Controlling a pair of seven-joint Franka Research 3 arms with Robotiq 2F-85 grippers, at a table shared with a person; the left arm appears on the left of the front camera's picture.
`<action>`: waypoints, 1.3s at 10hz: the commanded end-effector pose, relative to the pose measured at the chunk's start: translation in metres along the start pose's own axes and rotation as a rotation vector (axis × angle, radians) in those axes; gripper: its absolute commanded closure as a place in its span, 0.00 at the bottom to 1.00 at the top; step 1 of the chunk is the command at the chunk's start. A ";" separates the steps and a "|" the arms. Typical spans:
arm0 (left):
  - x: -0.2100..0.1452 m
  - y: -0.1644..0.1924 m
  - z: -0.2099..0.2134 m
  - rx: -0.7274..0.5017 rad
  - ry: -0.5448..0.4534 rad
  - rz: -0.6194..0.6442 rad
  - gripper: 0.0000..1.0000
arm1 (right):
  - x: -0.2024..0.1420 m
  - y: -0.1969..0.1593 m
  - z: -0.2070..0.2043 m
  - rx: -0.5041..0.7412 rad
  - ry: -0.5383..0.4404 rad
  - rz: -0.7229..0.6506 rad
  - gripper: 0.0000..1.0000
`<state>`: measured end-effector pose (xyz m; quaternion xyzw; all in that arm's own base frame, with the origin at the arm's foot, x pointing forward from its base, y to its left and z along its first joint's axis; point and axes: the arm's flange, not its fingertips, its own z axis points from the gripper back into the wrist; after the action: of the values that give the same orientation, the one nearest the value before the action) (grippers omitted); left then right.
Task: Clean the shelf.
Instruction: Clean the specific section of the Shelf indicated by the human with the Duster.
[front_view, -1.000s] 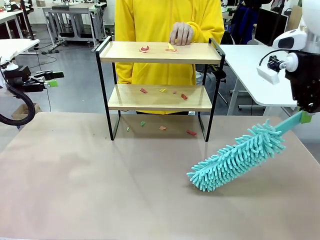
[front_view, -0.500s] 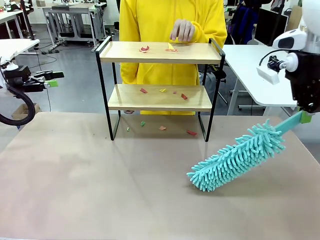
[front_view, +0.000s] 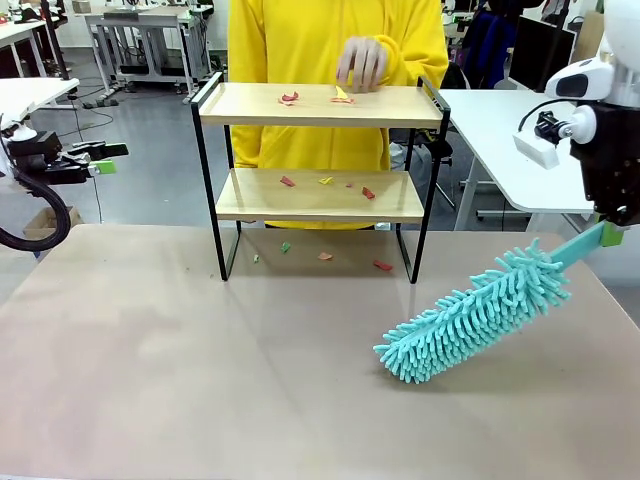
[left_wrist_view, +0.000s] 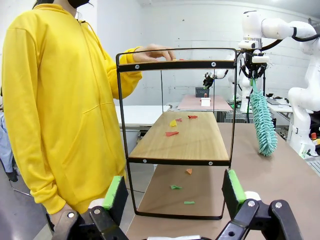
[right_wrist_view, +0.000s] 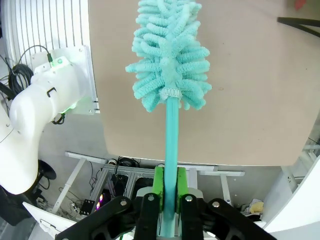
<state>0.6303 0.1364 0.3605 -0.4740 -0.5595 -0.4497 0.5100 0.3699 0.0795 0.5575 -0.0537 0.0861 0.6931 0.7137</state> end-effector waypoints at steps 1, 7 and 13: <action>0.003 -0.002 0.000 -0.003 -0.002 -0.012 0.00 | -0.003 0.000 0.003 -0.004 0.001 -0.006 0.87; 0.003 -0.002 0.000 -0.003 -0.002 -0.012 0.00 | -0.003 0.000 0.003 -0.004 0.001 -0.006 0.87; 0.003 -0.002 0.000 -0.003 -0.002 -0.012 0.00 | 0.010 0.003 0.011 -0.004 -0.053 -0.040 0.87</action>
<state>0.6303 0.1364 0.3605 -0.4740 -0.5595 -0.4497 0.5100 0.3694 0.0822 0.5581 -0.0497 0.0825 0.6913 0.7161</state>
